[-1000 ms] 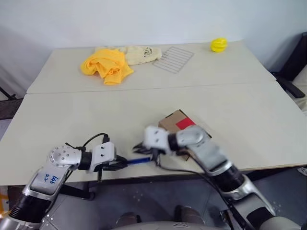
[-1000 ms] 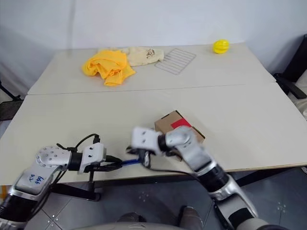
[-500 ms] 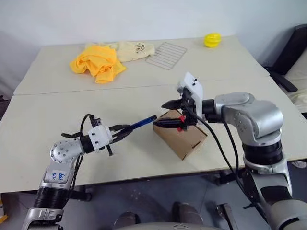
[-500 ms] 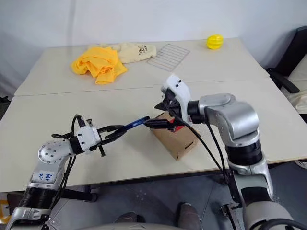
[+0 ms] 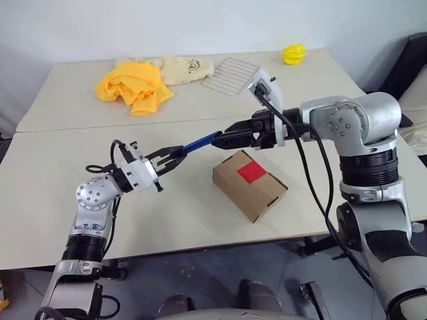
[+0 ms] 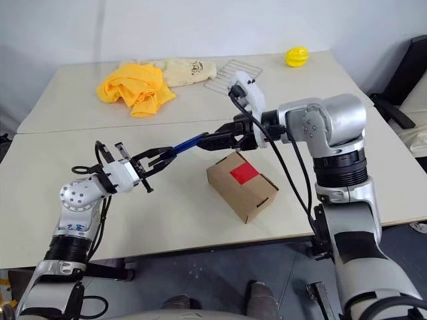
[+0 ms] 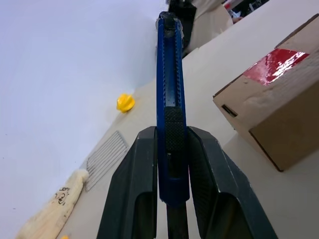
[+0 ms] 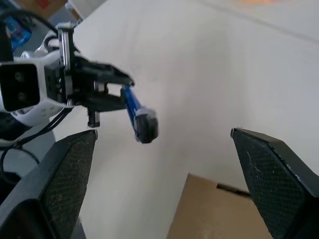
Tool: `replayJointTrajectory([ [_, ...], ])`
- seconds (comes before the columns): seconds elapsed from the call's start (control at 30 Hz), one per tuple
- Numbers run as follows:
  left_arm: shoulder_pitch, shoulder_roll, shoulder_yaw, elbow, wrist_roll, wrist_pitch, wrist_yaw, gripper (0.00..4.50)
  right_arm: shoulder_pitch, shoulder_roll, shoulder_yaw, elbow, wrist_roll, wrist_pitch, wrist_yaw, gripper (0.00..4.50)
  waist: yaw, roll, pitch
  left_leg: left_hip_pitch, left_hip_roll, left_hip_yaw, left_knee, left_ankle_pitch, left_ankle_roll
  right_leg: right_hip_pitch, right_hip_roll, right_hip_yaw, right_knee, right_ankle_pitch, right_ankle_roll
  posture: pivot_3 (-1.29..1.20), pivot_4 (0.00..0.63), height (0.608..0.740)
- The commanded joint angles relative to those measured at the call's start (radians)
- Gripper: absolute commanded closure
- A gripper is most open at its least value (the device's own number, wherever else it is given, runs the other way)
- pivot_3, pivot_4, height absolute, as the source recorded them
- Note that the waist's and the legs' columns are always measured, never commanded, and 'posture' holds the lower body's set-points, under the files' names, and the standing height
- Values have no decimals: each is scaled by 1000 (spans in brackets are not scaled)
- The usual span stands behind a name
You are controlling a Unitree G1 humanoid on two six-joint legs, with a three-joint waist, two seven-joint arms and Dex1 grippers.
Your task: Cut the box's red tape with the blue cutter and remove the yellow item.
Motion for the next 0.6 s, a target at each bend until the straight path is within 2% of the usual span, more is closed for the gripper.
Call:
replayJointTrajectory([
  [0.03, -24, -1, -1, 3, 1, -25, 24, 3632, -54, 7, 10, 18, 20, -38, 22, 15, -1, 0, 0, 0, 0, 0, 0, 0, 0, 0, 0, 0, 0, 0, 0, 0, 150, 740],
  [0.3, -16, -1, -17, -14, -6, -17, 28, 3632, -78, 16, 59, 75, 9, -86, 38, 15, -2, 0, 0, 0, 0, 0, 0, 0, 0, 0, 0, 0, 0, 0, 0, 0, 150, 740],
  [0.37, -12, -1, -18, -21, -9, -11, 29, 3632, -78, 20, 69, 83, 10, -85, 39, 392, -4, 0, 0, 0, 0, 0, 0, 0, 0, 0, 0, 0, 0, 0, 0, 0, 150, 740],
  [0.43, -8, -4, -20, -28, -13, -4, 29, 3632, -80, 26, 66, 90, 13, -87, 35, 964, -6, 0, 0, 0, 0, 0, 0, 0, 0, 0, 0, 0, 0, 0, 0, 0, 150, 740],
  [0.6, 4, -9, -25, -52, -15, 11, 31, 3632, -88, 43, 48, 100, 18, -93, 22, 2731, -8, 0, 0, 0, 0, 0, 0, 0, 0, 0, 0, 0, 0, 0, 0, 0, 150, 740],
])
